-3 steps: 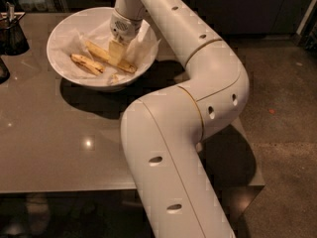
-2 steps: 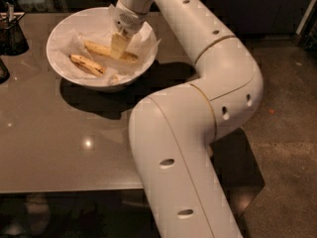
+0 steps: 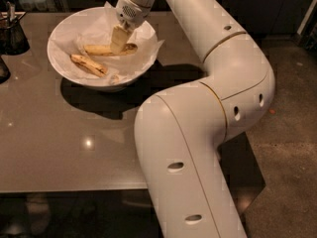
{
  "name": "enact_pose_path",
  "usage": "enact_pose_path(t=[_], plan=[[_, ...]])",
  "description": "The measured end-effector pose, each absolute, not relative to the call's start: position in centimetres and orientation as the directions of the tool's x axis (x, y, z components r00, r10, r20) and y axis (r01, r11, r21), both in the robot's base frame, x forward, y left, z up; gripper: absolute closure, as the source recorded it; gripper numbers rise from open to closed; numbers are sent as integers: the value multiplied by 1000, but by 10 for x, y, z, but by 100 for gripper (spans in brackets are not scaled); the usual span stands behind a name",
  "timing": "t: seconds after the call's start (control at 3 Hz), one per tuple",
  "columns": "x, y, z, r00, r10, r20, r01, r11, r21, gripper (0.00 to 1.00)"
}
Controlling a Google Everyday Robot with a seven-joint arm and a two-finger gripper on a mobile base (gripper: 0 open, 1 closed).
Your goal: Pick banana from white bowl
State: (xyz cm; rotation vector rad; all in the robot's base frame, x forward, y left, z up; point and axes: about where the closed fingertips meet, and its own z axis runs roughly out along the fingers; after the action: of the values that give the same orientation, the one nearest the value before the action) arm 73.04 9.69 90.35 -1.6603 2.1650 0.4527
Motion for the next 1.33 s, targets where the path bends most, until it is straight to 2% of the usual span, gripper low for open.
enact_pose_path(t=[0.67, 1.33], plan=[[727, 93, 943, -177, -811, -557, -969, 241, -44, 100], [717, 86, 954, -161, -782, -602, -973, 228, -37, 100]])
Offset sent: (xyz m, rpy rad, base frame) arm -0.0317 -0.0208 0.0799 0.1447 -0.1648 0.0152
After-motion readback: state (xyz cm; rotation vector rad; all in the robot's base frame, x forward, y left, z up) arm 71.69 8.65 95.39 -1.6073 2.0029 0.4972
